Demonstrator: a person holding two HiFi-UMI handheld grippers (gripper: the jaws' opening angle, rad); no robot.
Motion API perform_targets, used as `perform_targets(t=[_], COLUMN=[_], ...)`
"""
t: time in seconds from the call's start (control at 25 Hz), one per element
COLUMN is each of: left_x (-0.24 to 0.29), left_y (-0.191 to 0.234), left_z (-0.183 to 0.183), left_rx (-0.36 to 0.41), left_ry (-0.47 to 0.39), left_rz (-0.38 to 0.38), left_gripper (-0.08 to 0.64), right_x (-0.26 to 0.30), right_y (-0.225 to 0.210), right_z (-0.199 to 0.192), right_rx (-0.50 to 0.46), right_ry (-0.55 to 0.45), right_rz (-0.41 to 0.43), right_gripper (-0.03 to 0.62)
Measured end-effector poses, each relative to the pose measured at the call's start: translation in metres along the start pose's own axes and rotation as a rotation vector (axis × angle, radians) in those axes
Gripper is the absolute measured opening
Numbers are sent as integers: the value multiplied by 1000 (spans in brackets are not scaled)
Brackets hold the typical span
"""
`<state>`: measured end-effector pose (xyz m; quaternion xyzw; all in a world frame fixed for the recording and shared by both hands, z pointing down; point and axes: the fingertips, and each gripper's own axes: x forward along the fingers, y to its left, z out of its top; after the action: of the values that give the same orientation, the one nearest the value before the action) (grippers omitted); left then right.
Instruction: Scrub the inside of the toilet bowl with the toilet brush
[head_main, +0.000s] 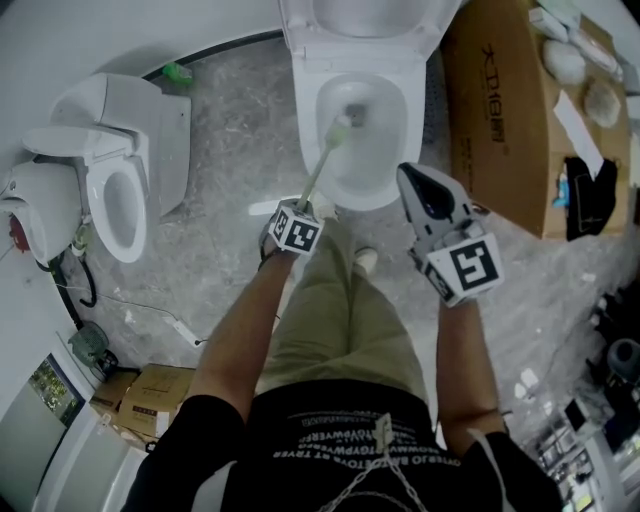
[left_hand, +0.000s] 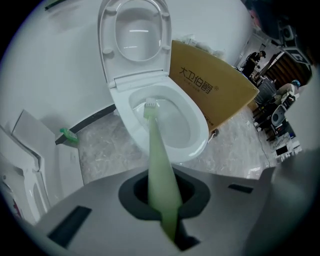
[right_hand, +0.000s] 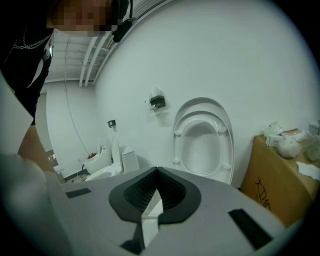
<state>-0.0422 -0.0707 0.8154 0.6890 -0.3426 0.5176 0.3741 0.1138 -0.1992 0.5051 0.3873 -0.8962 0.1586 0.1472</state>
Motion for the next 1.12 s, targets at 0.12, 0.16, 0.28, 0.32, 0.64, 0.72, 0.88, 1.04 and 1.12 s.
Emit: perform_targets(t=[0.12, 0.16, 0.28, 0.32, 0.64, 0.72, 0.88, 1.04, 1.12], left_x=[8, 10, 15, 17, 30, 34, 41, 46, 48], left_y=[-1, -1, 4, 5, 15, 17, 20, 18, 20], left_z=[-4, -5, -3, -1, 7, 6, -1, -4, -4], left_rx=[21, 33, 63, 72, 104, 108, 116, 122, 119], left_ry=[65, 82, 112, 120, 174, 186, 232, 275, 294], left_rz=[-9, -7, 15, 21, 20, 16, 9, -3, 3], left_gripper=[2, 2, 2, 2, 2, 2, 2, 2, 2], right_x=[4, 5, 12, 14, 28, 32, 36, 42, 46], right_y=[1, 3, 10, 12, 16, 12, 5, 4, 3], right_z=[-3, -4, -5, -6, 1, 1, -3, -8, -8], right_rx=[1, 0, -1, -1, 55, 56, 75, 92, 109], right_ry=[14, 18, 29, 34, 39, 35, 46, 55, 60], right_rz=[6, 9, 26, 32, 49, 46, 38, 41, 44], right_gripper=[2, 2, 2, 2, 2, 2, 2, 2, 2])
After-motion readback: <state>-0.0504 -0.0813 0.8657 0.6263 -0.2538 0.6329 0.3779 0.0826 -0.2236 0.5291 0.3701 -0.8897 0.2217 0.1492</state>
